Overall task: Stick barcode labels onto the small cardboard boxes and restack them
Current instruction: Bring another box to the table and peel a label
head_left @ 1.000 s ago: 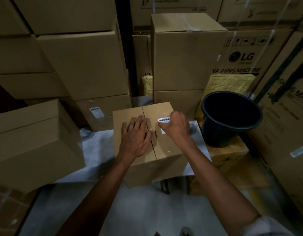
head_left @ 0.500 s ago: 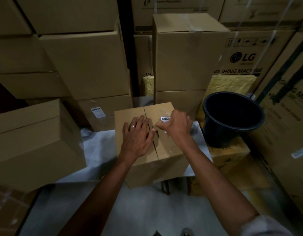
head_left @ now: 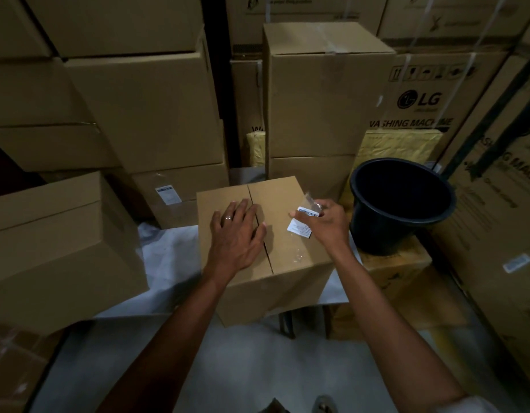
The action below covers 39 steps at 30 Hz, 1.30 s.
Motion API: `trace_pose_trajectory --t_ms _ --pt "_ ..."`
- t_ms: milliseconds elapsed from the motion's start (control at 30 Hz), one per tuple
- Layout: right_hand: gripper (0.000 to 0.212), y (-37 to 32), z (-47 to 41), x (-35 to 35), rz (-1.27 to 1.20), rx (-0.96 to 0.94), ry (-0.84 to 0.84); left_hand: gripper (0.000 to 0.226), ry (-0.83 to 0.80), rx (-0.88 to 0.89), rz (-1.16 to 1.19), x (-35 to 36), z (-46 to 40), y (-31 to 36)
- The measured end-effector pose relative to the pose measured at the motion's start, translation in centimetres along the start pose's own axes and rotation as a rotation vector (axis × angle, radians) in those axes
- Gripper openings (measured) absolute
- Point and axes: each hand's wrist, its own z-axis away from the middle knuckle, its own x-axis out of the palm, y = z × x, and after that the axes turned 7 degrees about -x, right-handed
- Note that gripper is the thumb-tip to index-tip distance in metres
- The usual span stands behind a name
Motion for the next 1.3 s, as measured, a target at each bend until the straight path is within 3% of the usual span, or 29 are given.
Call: trace_pose_trajectory --t_ms 233,433,967,1300 --pt "0.080 -1.0 0.6 -1.2 -0.407 0.028 -0.038 0.078 0.015 -0.001 0.014 -0.2 0.1 0.1" --pt "0.048 -2.2 0.5 -2.6 -0.375 -0.050 -0.200 0.069 0.006 -0.013 0.014 -0.1 0.1 0.2" --pt "0.052 -5.2 2.0 -5.3 -0.519 -0.044 -0.235 0.075 0.012 0.010 -0.007 0.1 0.2 -0.2" --pt "0.045 -6.0 0.5 -7.0 -0.567 -0.131 -0.067 0.067 0.039 0.019 0.016 0.0 0.2 -0.2"
